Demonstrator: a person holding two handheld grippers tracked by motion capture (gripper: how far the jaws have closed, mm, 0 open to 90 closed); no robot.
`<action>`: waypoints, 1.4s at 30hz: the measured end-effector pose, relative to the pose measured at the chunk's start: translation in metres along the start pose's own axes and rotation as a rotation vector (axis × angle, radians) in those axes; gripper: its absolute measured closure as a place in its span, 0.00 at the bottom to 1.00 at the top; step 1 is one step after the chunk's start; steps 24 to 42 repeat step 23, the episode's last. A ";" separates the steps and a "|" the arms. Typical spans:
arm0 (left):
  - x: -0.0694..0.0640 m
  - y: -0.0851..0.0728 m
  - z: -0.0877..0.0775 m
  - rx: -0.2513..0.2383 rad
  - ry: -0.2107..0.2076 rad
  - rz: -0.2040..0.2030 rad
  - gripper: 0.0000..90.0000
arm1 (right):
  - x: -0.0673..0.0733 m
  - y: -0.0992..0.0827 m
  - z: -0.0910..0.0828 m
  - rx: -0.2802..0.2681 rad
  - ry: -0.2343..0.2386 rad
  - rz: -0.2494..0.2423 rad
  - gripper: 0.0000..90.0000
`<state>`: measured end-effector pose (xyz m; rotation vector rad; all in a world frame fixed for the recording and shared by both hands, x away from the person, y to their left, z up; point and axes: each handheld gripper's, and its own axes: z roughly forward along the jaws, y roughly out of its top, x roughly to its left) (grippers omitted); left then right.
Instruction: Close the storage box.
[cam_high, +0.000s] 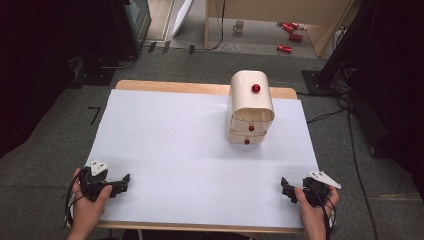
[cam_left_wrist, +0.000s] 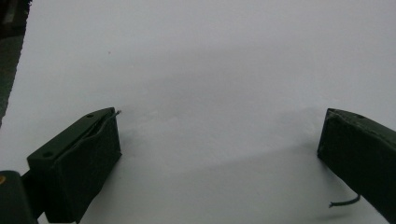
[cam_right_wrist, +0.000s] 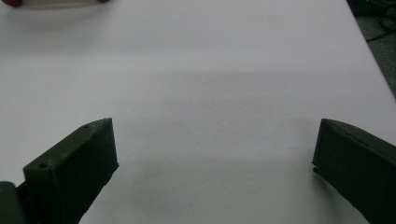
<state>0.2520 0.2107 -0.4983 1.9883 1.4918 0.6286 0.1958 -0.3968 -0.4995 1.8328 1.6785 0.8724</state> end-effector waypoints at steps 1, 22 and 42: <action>0.000 0.000 0.000 0.000 0.000 0.000 0.00 | -0.002 -0.001 -0.001 -0.001 -0.001 0.001 0.00; 0.000 0.000 0.000 0.001 0.000 0.000 0.00 | -0.003 -0.007 0.001 0.024 -0.071 -0.085 0.00; 0.000 0.000 0.000 0.001 0.000 0.000 0.00 | -0.003 -0.007 0.001 0.024 -0.071 -0.085 0.00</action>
